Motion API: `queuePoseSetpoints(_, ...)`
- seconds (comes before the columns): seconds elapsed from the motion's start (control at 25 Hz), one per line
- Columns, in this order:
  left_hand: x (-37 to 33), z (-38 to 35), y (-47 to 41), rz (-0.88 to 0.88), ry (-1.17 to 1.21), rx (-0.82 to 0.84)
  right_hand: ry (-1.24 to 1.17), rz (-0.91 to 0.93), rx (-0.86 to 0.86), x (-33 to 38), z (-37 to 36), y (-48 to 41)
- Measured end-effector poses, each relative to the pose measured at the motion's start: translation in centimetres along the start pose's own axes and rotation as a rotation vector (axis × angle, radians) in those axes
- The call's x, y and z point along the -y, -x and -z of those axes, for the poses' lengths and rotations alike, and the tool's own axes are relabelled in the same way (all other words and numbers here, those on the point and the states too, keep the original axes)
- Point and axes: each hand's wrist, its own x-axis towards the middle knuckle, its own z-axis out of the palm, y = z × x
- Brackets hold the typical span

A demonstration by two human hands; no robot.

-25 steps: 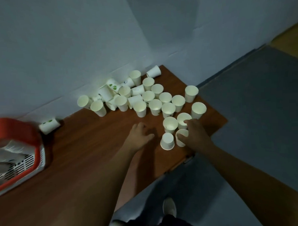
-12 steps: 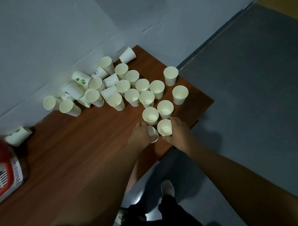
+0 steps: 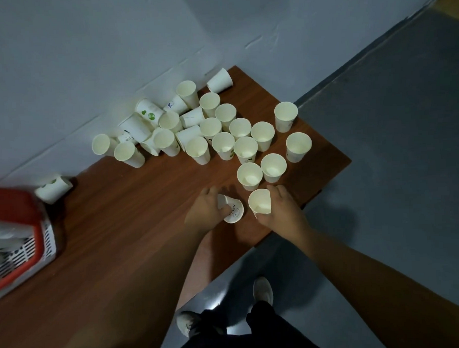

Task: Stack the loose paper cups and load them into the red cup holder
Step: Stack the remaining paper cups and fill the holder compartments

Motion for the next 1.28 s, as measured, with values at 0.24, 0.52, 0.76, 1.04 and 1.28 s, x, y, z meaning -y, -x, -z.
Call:
queuePoseSetpoints(0.24, 5.7, 6.4, 6.0, 0.271, 0.36, -0.354, -0.037, 0.105, 0.065, 8.0, -0.8, 0.1)
queuePoseSetpoints(0.52, 11.0, 11.3, 14.7, 0.335, 1.199, -0.474, -0.213, 0.3, 0.2, 21.6, -1.9, 0.2)
queuePoseSetpoints(0.76, 16.9, 14.3, 21.3, 0.387, 1.134, -0.569, -0.156, 0.543, 0.28, 31.9, -4.8, 1.8)
queuePoseSetpoints(1.04, 27.7, 17.9, 26.4, 0.478, 1.2, -0.834, -0.094, 0.697, 0.405, 43.9, -11.4, 3.8)
queuePoseSetpoints(1.28, 40.2, 23.3, 30.4, 0.5, 1.097, -0.862, -0.091, 0.702, 0.482, 54.7, -19.7, 5.3)
